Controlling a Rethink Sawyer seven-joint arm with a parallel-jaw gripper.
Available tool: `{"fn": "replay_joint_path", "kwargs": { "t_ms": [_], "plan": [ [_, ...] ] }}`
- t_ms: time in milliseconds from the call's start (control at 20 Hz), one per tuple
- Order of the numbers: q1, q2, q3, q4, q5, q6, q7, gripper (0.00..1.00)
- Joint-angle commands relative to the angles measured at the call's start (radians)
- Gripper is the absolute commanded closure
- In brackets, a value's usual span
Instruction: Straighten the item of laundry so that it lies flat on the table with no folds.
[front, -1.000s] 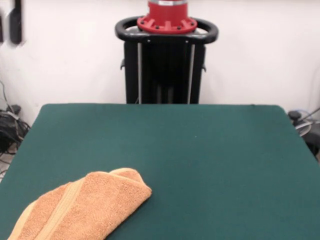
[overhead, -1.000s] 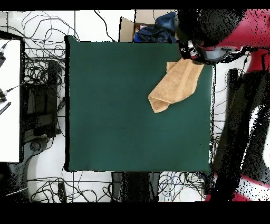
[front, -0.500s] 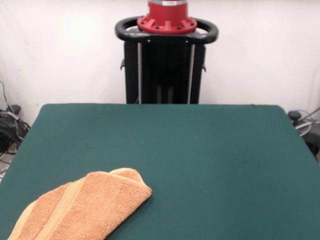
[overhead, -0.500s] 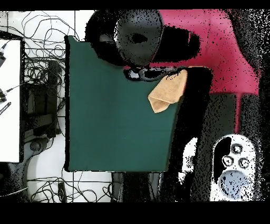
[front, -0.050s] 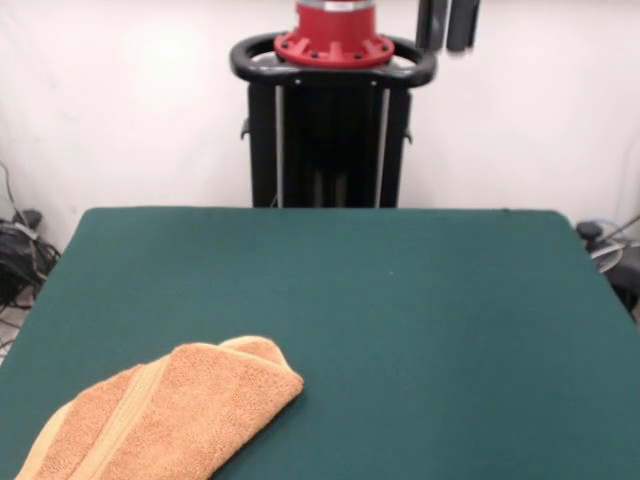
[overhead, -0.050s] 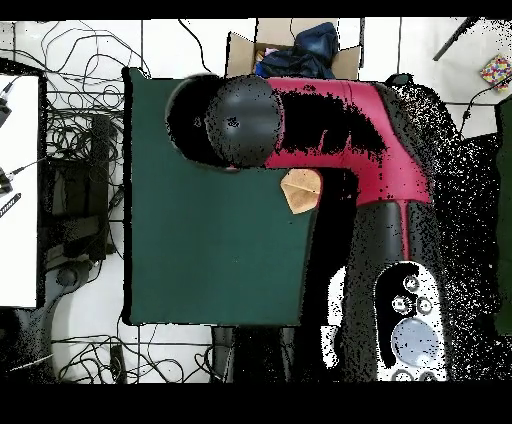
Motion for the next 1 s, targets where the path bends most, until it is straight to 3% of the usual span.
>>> {"fn": "replay_joint_path", "kwargs": {
  "t_ms": [50, 450, 1000],
  "plan": [
    [-0.001, 0.116, -0.069, 0.256, 0.021, -0.126, 0.261, 1.0],
    [0.026, 0.197, -0.137, 0.262, -0.015, -0.246, 0.276, 1.0],
    [-0.041, 0.28, -0.176, 0.291, -0.03, -0.414, 0.199, 1.0]
  ]
}}
